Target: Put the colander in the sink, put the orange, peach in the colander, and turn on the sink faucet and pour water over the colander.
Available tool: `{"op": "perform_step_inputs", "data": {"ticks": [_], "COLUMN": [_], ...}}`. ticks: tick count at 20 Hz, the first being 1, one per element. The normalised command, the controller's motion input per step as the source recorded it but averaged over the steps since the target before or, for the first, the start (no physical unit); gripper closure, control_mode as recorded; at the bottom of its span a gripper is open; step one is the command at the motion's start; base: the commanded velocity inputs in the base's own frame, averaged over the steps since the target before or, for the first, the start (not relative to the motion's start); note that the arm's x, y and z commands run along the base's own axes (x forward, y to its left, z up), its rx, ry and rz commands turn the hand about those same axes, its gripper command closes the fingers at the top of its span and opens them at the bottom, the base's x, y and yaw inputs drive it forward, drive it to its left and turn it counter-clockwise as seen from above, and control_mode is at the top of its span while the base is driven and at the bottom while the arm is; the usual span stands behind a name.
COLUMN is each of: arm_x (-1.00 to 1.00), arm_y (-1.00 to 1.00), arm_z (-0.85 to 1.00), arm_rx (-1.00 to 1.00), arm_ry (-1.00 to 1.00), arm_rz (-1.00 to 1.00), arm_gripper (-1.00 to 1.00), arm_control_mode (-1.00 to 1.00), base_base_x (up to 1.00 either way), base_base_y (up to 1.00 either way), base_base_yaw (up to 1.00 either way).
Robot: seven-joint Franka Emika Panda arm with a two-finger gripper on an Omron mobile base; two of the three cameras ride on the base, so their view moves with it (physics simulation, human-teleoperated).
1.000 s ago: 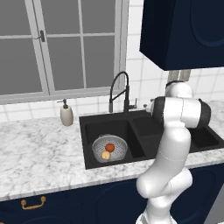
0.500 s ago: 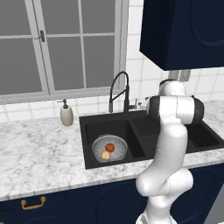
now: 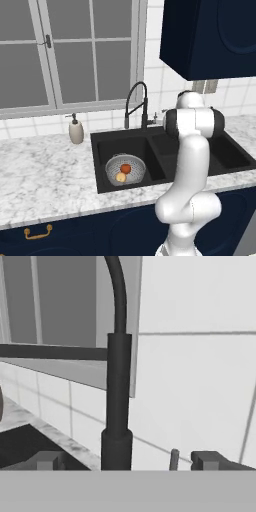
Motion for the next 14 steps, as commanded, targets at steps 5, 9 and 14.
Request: {"op": "perform_step_inputs", "data": {"ticks": [5, 9, 14], "arm_x": [0.27, 0.28, 0.3], "arm_y": [-0.06, -0.02, 0.0], "arm_z": [-0.1, -0.01, -0.09], "arm_rx": [0.0, 0.0, 0.0], "arm_ry": [0.0, 0.0, 0.0], "arm_rz": [0.0, 0.0, 0.0], "arm_gripper": [-1.0, -1.0, -1.0], "arm_control_mode": [-1.0, -1.0, -1.0], "base_base_x": [0.0, 0.0, 0.0], "base_base_y": [0.0, 0.0, 0.0], "base_base_yaw": [0.0, 0.0, 0.0]}}
